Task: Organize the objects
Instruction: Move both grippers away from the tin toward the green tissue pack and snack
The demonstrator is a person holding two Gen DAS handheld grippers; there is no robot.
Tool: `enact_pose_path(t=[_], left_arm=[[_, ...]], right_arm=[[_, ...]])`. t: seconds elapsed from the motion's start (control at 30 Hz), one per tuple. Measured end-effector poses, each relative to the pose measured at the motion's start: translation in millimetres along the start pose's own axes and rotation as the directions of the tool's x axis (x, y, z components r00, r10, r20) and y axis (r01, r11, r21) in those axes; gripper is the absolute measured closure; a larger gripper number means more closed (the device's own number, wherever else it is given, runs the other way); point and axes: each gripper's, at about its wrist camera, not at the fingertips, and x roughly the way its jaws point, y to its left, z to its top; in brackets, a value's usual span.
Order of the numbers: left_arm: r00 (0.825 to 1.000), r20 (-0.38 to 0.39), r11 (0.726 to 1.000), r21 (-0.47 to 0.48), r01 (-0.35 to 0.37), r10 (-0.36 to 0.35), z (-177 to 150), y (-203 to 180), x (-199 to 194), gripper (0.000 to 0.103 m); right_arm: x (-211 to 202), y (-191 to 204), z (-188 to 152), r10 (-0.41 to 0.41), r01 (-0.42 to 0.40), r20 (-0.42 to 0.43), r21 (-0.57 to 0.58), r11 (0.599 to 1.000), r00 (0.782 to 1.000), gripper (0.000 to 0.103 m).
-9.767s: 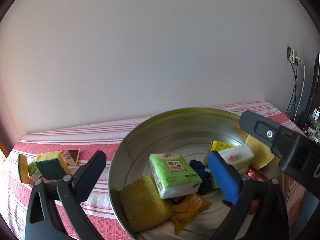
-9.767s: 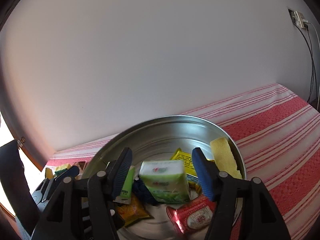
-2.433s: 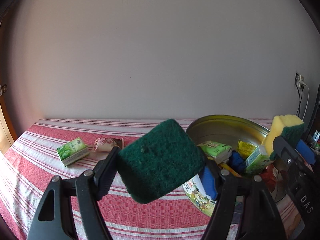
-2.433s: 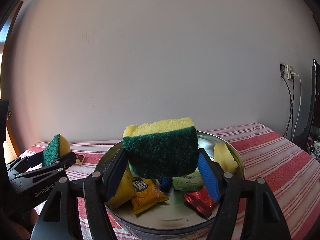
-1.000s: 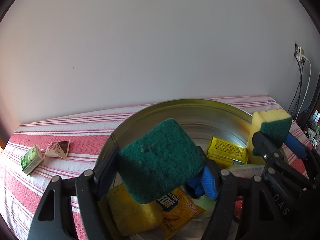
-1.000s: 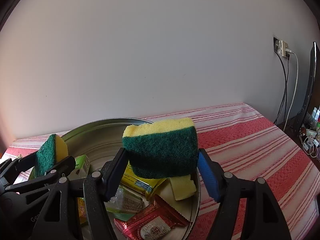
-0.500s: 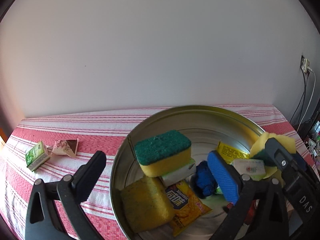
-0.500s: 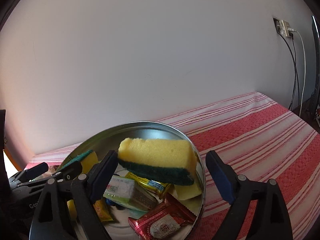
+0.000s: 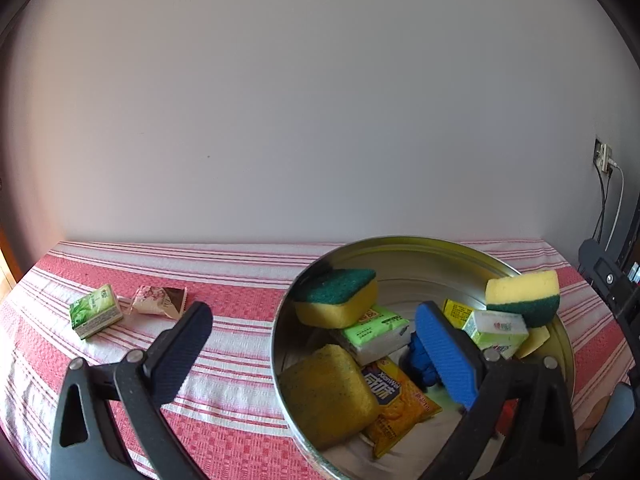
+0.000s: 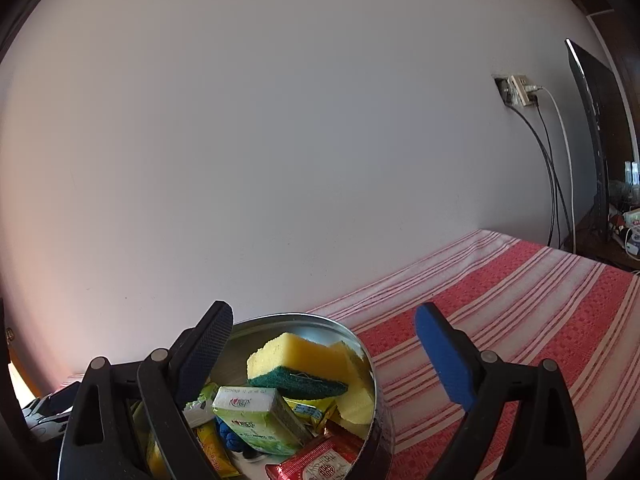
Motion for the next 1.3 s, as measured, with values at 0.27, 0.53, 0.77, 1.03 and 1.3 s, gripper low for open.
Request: enact_pose_path(t=[0.27,0.53,0.77,1.03,1.3], left_arm=[[1.0,0.026,1.0,0.005,-0.011,0.01,-11,14,-5,0.001],[0.996,0.087,0.999,0.045,0.009,-0.012,-19,1,-22,0.001],[0.994,0.105,0.993,0.113,-0.026,0.015,-27,-6,-22,0.001],[0.993,0.121,0.994,0.111,-0.012,-0.002,-29,-5,-27,0.0],[0.998,0.056,0.993,0.121,0.016,-0.023,-33,-7,-25,0.0]], right_arm=[[-27,34,-13,-0.053,0.068,0.119,-0.127,0.99,0.991,0.009],[-40,27,-11,-0.111,0.126,0.181,-0.073,0.989,0.977,0.009],[-45,29,-11,-0.144,0.161,0.208,-0.066,0.985,0.967,0.003],[-52,39,-15,-0.14,0.163,0.198,-0.105,0.981,0.97,0.001],[-52,39,-20,-0.159,0.171,0.126,-0.088,0.981,0.979,0.001]])
